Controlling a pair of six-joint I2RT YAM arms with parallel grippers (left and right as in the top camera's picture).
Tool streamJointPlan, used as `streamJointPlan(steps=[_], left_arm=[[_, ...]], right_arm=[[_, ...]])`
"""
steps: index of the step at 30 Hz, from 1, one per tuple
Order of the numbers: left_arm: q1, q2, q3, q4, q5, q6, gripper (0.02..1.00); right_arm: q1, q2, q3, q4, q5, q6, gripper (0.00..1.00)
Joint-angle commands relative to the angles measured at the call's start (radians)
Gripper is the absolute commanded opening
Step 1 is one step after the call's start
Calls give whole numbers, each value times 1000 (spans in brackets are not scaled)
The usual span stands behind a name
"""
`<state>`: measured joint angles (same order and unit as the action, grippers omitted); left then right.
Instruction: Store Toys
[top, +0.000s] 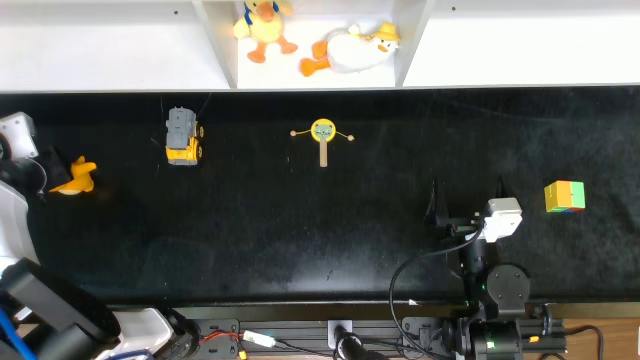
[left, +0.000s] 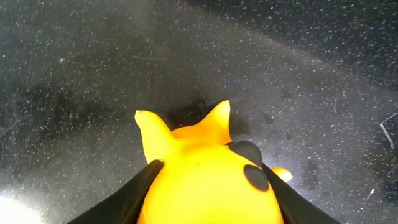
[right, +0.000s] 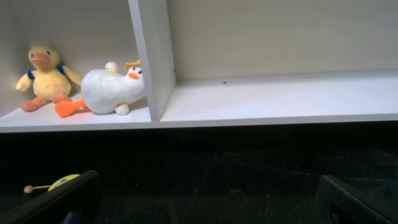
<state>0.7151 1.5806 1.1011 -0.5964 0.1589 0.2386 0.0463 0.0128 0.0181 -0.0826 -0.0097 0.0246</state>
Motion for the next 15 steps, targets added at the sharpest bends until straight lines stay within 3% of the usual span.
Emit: streamJointPlan(steps=[1, 15], left_arm=[[4, 3, -1, 19, 58, -13, 441], [-10, -174, 0, 62, 121, -34, 406]], right_arm=[[-1, -8, -13, 4, 10, -5, 996], [-1, -8, -13, 4, 10, -5, 996]])
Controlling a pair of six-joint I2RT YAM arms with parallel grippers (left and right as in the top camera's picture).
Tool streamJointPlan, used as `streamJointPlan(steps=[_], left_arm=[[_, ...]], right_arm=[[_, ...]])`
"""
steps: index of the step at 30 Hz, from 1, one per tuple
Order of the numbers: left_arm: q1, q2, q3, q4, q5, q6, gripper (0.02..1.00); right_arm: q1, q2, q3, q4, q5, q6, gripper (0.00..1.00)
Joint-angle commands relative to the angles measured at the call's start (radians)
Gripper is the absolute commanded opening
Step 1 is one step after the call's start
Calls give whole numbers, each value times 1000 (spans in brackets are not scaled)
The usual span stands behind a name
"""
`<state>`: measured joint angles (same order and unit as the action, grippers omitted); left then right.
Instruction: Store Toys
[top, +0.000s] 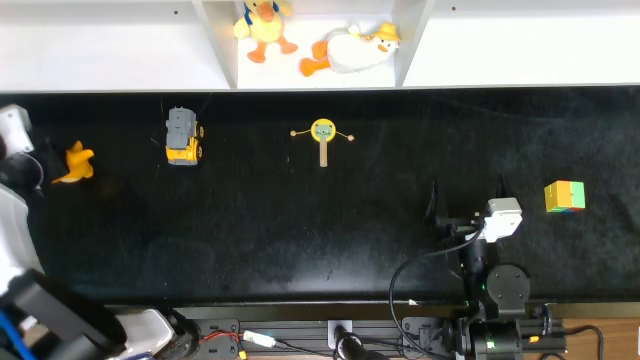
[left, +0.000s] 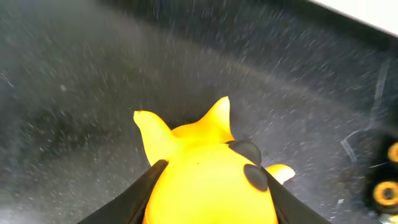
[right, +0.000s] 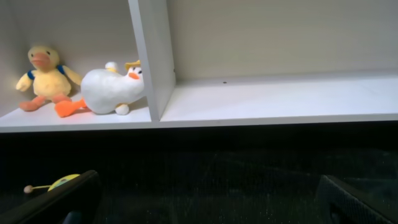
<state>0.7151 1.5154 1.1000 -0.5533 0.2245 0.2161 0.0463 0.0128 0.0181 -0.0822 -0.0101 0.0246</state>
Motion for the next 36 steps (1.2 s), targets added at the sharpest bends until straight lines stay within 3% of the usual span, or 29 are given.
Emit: streamJointPlan(steps=[1, 12, 29, 33, 36], left_arm=[[-18, -126, 2, 27, 56, -12, 408], [-201, -158, 2, 234, 43, -10, 408], [-221, -21, 2, 434, 43, -151, 411], [-221, -20, 7, 438, -27, -151, 411], [-220, -19, 8, 449, -28, -159, 406]], right_arm=[[-1, -8, -13, 4, 10, -5, 989], [-1, -8, -13, 4, 10, -5, 993], [-1, -8, -13, 4, 10, -5, 996], [-1, -8, -13, 4, 11, -5, 993], [-1, -8, -13, 4, 11, -5, 996]])
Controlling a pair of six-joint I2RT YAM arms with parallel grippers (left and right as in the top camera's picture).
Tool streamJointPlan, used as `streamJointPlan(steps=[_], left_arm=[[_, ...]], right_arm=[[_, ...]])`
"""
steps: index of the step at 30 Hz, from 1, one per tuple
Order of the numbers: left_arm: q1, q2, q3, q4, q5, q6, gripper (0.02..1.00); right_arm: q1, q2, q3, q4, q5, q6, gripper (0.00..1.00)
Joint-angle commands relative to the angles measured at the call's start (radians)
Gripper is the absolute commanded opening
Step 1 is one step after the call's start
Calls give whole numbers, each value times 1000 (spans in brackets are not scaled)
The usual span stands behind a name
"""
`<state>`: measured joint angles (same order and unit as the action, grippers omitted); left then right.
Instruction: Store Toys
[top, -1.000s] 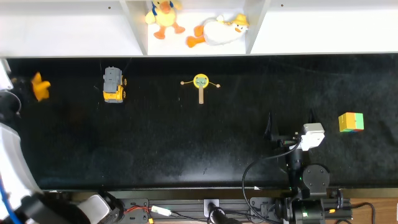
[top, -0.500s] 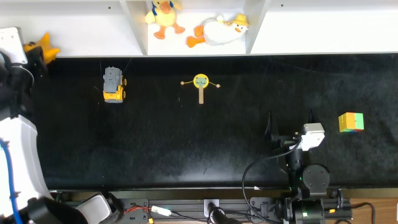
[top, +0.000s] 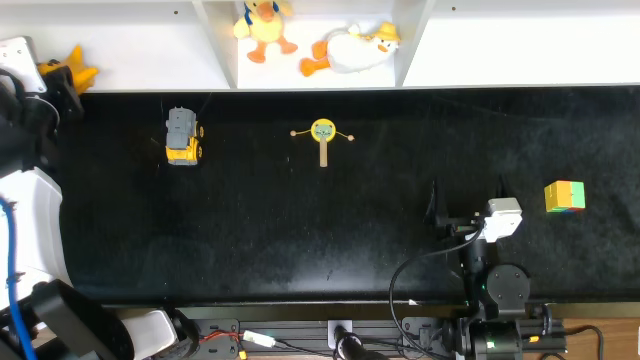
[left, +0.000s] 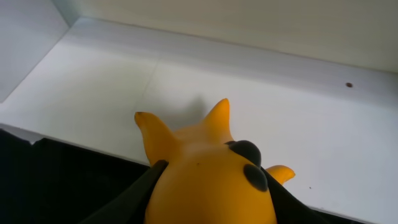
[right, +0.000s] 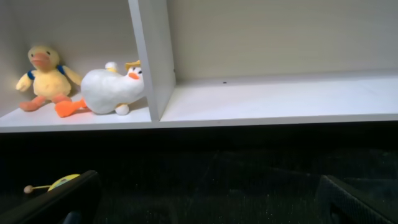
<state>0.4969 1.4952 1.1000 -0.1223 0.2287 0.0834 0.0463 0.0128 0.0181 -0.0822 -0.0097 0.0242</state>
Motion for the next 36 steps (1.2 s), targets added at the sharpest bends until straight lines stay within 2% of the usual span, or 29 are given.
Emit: streamJointPlan(steps=[1, 16, 23, 36], left_arm=[[-2, 5, 8, 29, -32, -36, 391], [-3, 99, 82, 62, 1, -85, 382], [-5, 152, 141, 60, 68, -93, 382], [-5, 235, 227, -30, 46, -98, 371]], right_arm=[[-1, -8, -13, 4, 10, -5, 996], [-1, -8, -13, 4, 10, -5, 993], [-1, -8, -13, 4, 10, -5, 993], [-1, -8, -13, 4, 10, -5, 996]])
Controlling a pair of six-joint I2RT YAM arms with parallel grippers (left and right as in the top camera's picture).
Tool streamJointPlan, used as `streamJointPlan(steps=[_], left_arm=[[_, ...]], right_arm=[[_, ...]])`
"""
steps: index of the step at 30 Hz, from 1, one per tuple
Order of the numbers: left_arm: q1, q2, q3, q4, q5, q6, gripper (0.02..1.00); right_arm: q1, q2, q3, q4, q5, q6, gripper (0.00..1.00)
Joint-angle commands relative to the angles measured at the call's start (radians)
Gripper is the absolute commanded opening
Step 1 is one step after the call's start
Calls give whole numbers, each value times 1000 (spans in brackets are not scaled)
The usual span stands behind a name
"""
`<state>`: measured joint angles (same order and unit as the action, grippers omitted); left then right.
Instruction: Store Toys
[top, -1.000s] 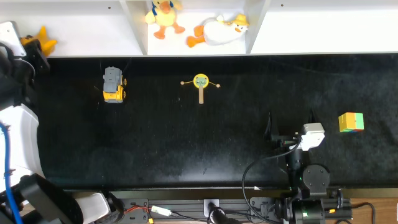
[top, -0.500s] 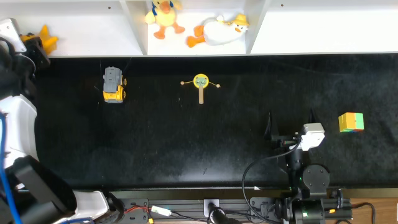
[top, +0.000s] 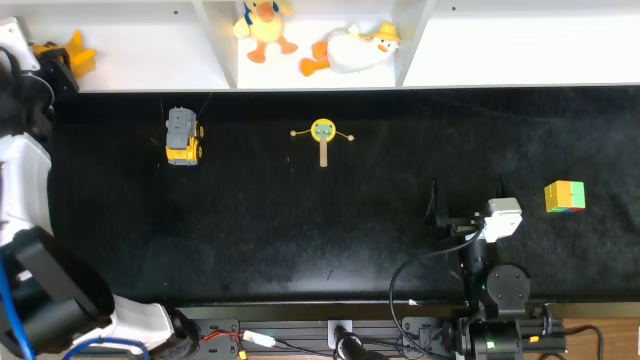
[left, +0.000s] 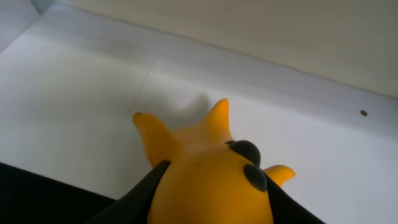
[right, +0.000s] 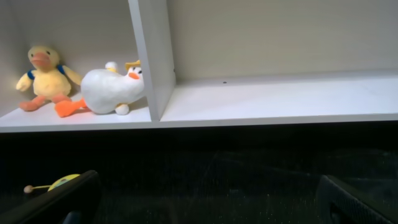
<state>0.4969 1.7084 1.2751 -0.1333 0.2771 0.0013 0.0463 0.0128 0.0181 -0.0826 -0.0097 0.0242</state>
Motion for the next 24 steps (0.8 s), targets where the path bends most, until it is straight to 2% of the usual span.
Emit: streamJointPlan(steps=[1, 13, 24], left_arm=[[-5, 22, 55, -29, -24, -27, 371], [-38, 22, 217, -270, -190, -29, 369], [-38, 39, 225, -293, -186, -64, 375]], right_arm=[[-1, -8, -13, 4, 10, -5, 996], [-1, -8, -13, 4, 10, -5, 993], [-1, -8, -13, 4, 10, -5, 996]])
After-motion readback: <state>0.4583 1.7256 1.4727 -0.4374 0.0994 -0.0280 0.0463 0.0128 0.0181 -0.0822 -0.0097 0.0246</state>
